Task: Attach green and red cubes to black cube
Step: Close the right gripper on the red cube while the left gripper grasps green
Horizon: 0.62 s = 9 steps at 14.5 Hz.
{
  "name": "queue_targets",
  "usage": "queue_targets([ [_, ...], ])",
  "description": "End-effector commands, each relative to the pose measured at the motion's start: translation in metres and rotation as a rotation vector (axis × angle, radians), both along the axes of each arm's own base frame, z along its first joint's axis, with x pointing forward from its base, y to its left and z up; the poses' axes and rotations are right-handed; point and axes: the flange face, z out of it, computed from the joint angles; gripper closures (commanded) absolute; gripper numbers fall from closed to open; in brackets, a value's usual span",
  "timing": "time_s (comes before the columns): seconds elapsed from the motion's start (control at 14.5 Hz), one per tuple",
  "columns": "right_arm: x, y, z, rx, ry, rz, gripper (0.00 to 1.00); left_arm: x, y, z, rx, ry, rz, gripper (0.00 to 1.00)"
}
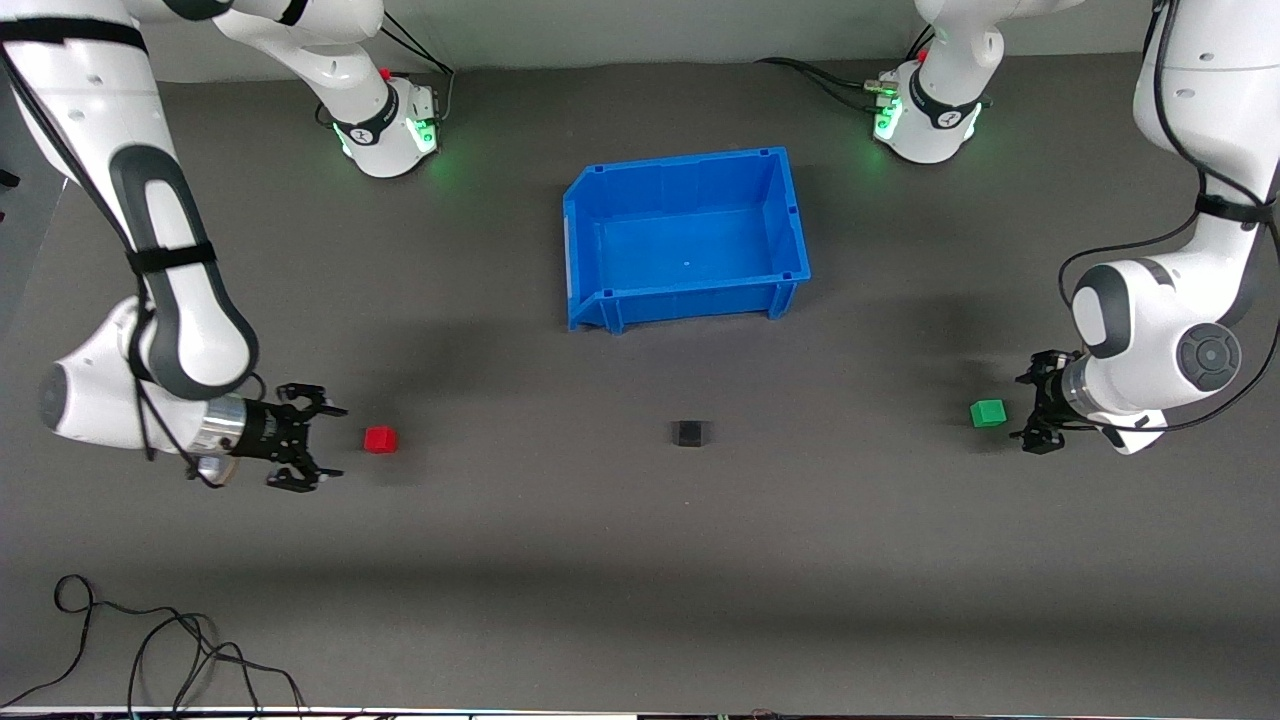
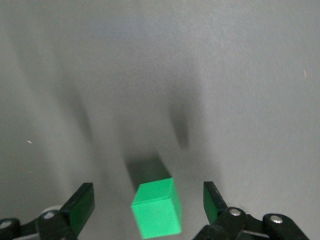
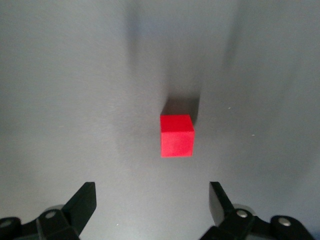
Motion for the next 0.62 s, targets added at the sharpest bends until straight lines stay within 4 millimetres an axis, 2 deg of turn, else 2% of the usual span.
queue_targets([
  [0.0, 0.001, -0.004, -0.030, 0.021, -0.019, -0.014, 0.00, 0.017, 0.004, 0.010, 0.005, -0.037, 0.099, 0.07],
  [0.14, 0.001, -0.006, -0.045, 0.009, -0.017, -0.024, 0.00, 0.019, 0.004, 0.012, 0.006, -0.043, 0.120, 0.08],
  [0.34, -0.001, -0.006, -0.060, 0.001, -0.007, -0.027, 0.03, 0.017, -0.011, -0.005, 0.005, -0.016, 0.114, 0.08],
  [0.48, -0.001, -0.005, -0.060, 0.004, -0.004, -0.024, 0.32, 0.012, -0.012, -0.017, 0.010, 0.004, 0.104, 0.11],
  [0.55, -0.002, -0.004, -0.060, 0.007, -0.002, -0.024, 0.40, 0.010, -0.012, -0.020, 0.011, 0.011, 0.106, 0.12],
])
